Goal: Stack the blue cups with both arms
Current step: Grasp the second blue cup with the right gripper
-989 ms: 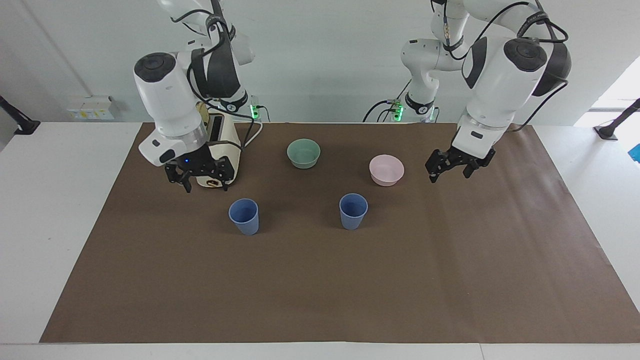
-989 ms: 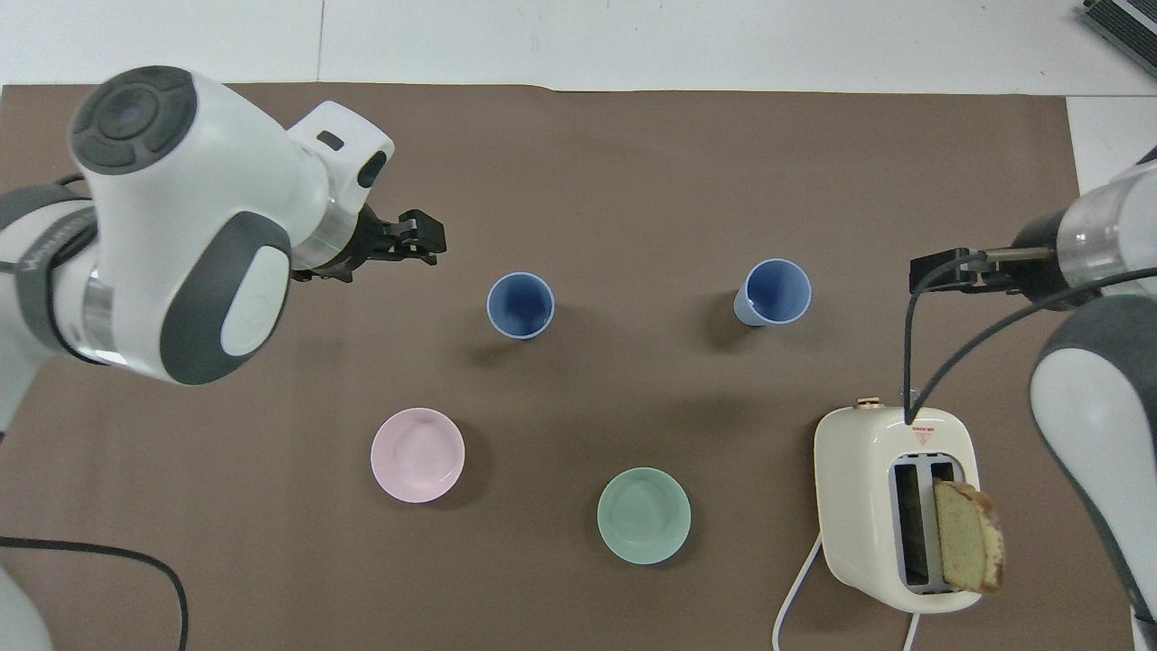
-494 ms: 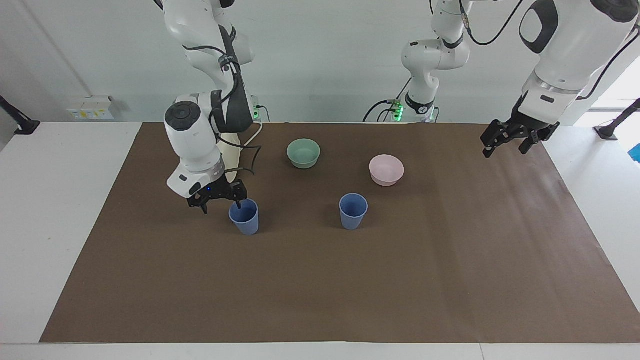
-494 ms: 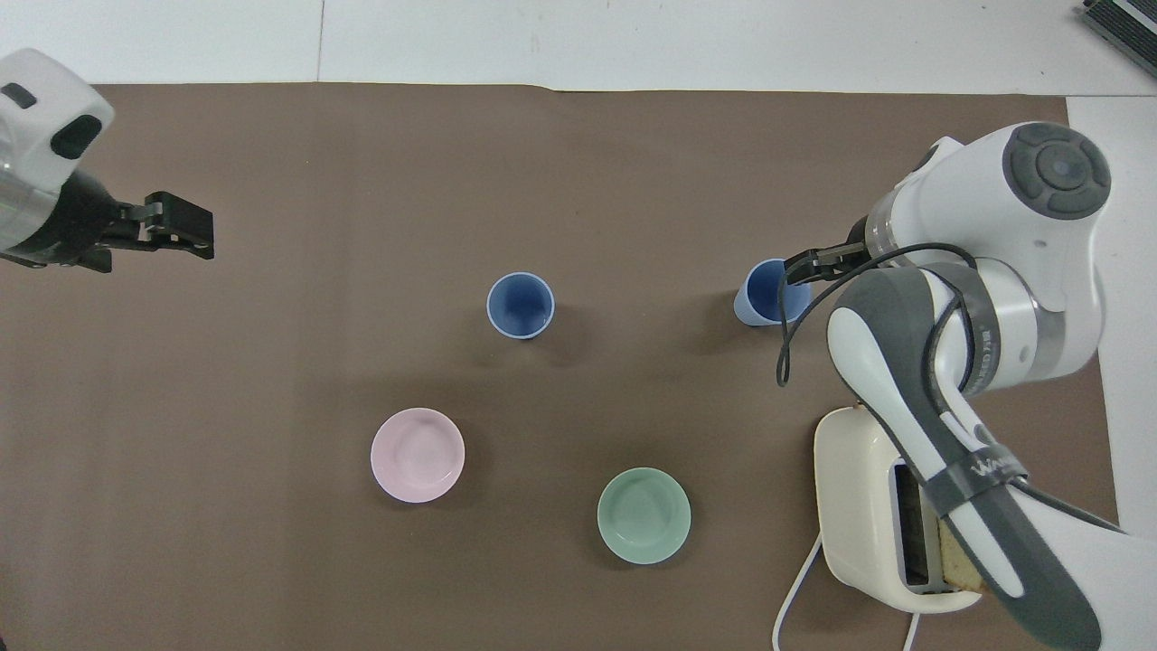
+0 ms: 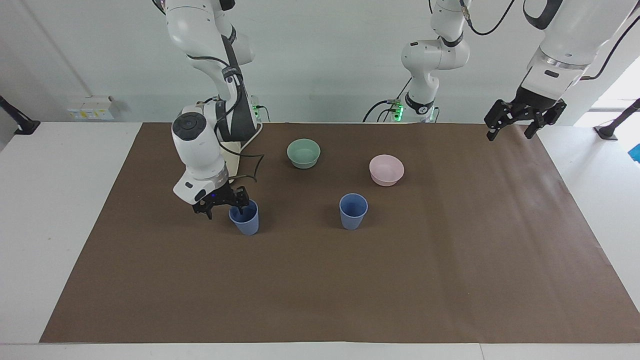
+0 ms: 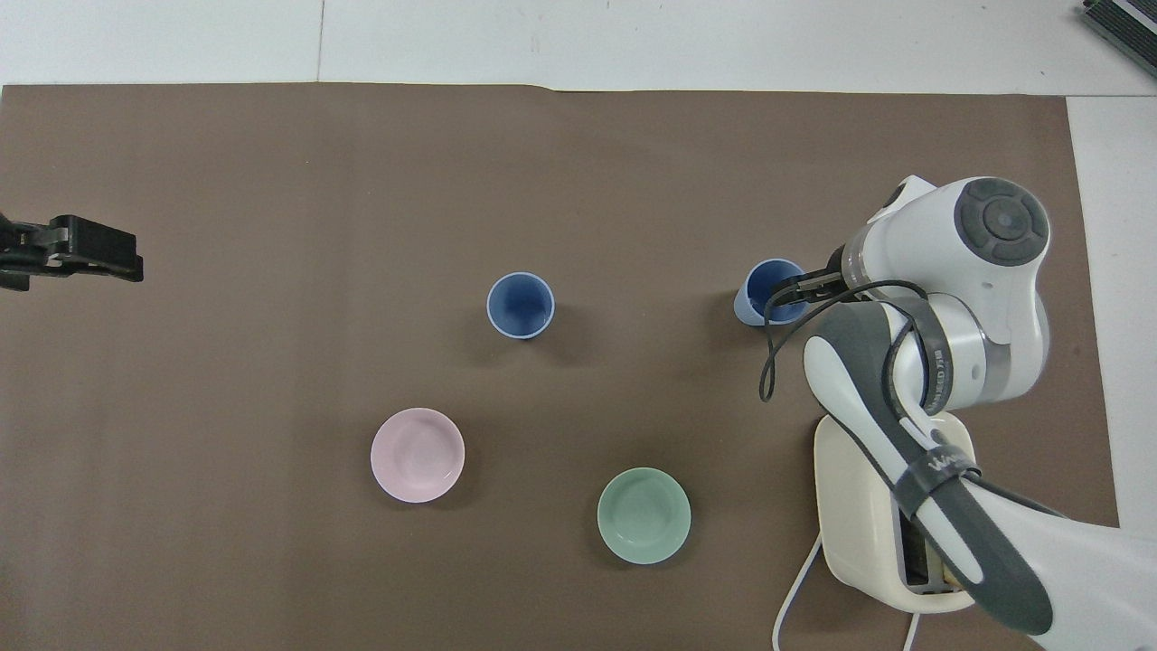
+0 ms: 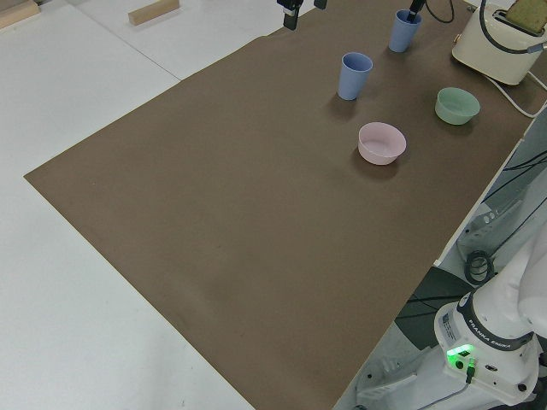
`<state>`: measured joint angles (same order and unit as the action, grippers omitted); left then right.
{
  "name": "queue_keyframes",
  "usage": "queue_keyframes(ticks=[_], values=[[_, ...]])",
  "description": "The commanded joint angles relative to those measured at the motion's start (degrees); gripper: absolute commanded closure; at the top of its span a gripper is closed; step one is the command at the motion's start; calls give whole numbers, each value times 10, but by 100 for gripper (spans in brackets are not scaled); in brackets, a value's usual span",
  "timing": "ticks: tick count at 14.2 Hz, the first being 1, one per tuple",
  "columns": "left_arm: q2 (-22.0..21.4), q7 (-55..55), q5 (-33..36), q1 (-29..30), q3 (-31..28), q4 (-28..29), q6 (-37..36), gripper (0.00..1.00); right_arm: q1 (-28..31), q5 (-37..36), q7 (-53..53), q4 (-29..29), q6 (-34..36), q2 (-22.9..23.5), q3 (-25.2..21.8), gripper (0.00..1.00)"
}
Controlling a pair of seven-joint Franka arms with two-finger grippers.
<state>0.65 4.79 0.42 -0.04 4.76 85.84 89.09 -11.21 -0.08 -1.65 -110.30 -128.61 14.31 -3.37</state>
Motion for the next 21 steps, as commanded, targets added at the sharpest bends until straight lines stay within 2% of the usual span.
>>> queue_keyframes(ticks=[1,3,5,13,17,21], values=[[-6,-9,7,6,2,4,-8,0,1,14,-13,-7,-10,-2,0,66],[-6,-8,7,6,3,4,-5,0,1,28,-12,-7,-6,-1,0,100],[-6,-8,7,6,3,4,-2,0,1,47,-7,-6,-3,-1,0,100],[-6,-6,4,6,2,4,-7,0,0,47,-1,13,13,-2,1,100],[-6,-6,4,6,2,4,-7,0,0,50,0,96,127,-21,13,100],[-6,-6,4,6,2,4,-7,0,0,51,8,143,207,-46,26,100]])
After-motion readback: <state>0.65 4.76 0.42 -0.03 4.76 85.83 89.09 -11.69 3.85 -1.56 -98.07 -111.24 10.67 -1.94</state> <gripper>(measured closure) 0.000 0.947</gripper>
